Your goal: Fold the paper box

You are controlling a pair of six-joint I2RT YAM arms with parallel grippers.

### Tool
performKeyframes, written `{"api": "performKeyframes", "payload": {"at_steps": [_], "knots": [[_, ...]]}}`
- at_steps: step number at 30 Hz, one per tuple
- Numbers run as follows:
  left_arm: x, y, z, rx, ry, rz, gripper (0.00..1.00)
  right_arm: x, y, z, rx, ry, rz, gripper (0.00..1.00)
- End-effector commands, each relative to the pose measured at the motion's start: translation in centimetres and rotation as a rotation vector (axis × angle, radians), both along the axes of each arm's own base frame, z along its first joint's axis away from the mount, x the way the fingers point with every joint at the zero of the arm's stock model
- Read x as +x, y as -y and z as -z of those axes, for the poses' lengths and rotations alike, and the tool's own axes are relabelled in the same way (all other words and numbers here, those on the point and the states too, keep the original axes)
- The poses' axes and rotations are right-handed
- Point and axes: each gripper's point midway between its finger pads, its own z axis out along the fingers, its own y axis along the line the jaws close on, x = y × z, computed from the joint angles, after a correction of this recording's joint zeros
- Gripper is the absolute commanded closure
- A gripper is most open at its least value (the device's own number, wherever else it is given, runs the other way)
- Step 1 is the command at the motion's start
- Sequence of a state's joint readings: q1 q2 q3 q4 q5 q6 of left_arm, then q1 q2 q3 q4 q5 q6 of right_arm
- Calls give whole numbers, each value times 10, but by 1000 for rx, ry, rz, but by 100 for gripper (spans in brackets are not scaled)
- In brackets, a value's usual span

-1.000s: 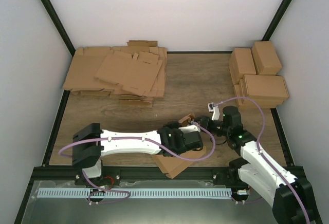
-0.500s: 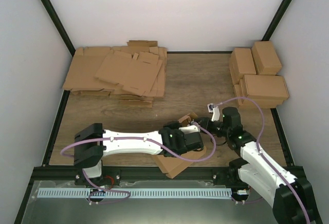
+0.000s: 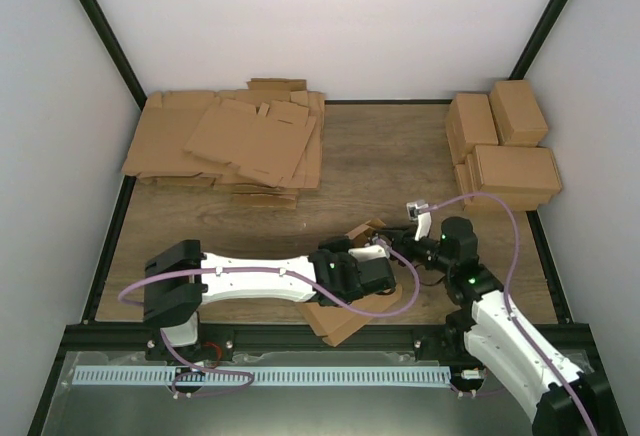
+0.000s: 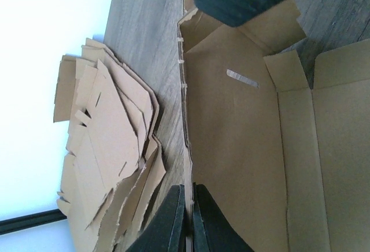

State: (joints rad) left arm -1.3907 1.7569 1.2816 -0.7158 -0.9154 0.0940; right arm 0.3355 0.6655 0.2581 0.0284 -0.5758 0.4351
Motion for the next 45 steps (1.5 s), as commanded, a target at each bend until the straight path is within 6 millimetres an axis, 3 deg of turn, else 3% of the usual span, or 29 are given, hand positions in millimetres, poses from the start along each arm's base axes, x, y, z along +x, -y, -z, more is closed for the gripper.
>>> {"api": "performKeyframes", "payload": {"at_steps": [1,8,16,24,26,29,32,34,40,42,45], "knots": [[-5,3,7,8,-20,35,96,1,-6,-21,19,171,-51,61],[-6,5,6,2,-27,45,96,8,-9,-11,-5,152,-63,63],[-12,12,5,-52,-84,63,93,7,-11,-8,-10,162,-80,82],[-17,18,0,-94,-166,79,85,8,-14,-1,-8,178,-85,91],[-19,20,-1,-112,-192,84,79,10,-14,2,-15,178,-81,96],[-22,24,-9,-172,-246,84,62,13,-12,5,-26,182,-58,97],[-23,31,-32,-321,-334,83,38,15,-11,5,-34,197,-41,97],[-19,32,-51,-445,-421,75,28,16,-12,4,-35,209,-41,97],[8,6,-95,-819,-635,-6,23,15,-15,7,-46,223,-47,96],[16,-5,-95,-910,-712,-38,21,15,-17,7,-45,227,-57,95],[29,-19,-76,-972,-829,-91,22,15,-20,9,-52,229,-63,94]]}}
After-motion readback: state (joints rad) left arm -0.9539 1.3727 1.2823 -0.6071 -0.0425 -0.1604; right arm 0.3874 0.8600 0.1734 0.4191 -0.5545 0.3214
